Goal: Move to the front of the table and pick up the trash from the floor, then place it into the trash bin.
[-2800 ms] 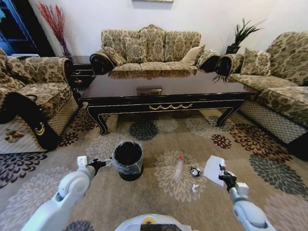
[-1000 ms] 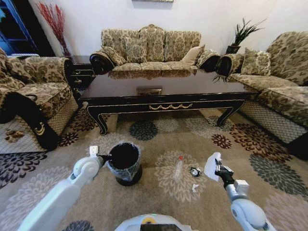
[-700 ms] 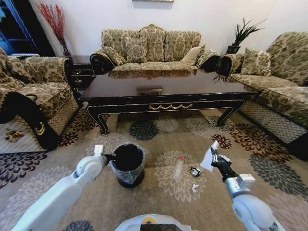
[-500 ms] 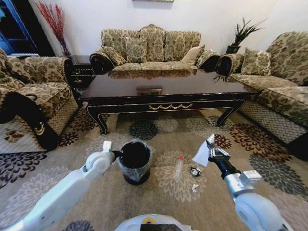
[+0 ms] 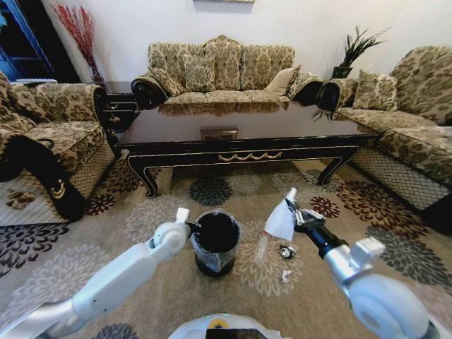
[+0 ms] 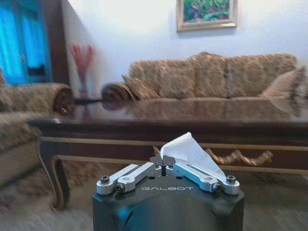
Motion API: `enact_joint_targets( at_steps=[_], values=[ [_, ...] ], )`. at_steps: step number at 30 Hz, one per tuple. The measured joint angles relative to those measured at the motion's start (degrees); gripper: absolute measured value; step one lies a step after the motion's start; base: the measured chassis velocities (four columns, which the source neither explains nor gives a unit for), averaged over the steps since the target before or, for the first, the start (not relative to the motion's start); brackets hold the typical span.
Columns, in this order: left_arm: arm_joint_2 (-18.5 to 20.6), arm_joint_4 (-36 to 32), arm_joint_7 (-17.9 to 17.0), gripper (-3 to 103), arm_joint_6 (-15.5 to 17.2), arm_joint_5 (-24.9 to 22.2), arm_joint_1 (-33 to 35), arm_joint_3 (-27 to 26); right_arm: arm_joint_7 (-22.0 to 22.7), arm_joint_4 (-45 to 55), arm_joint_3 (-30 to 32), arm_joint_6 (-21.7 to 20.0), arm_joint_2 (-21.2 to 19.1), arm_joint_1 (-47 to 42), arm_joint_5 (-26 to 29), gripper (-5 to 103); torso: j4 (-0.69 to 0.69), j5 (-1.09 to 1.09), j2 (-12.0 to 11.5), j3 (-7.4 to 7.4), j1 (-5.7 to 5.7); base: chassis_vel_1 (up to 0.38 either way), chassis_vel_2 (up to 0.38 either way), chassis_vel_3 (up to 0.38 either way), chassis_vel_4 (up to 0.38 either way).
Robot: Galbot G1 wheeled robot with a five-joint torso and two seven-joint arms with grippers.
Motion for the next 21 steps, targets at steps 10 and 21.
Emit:
enact_joint_targets(
  at_steps=[10,21],
  values=[
    [-5.9,4.0,-2.4,4,0.0,-1.0,-6.1,6.3,1.2,-0.2,-1.8,-1.0,-3.6,0.5,5.5,0,-0.02,0.01,0.0,0.0,0.0,0.0,0.0,0.0,0.0],
    [-11.0,6.3,-4.6,4,0.3,-4.0,-12.8,11.8,1.1,-0.3,-3.2,-2.1,-1.0,-2.0,2.6,0,-0.02,0.0,0.0,0.0,0.0,0.0,0.0,0.0,0.0]
  ],
)
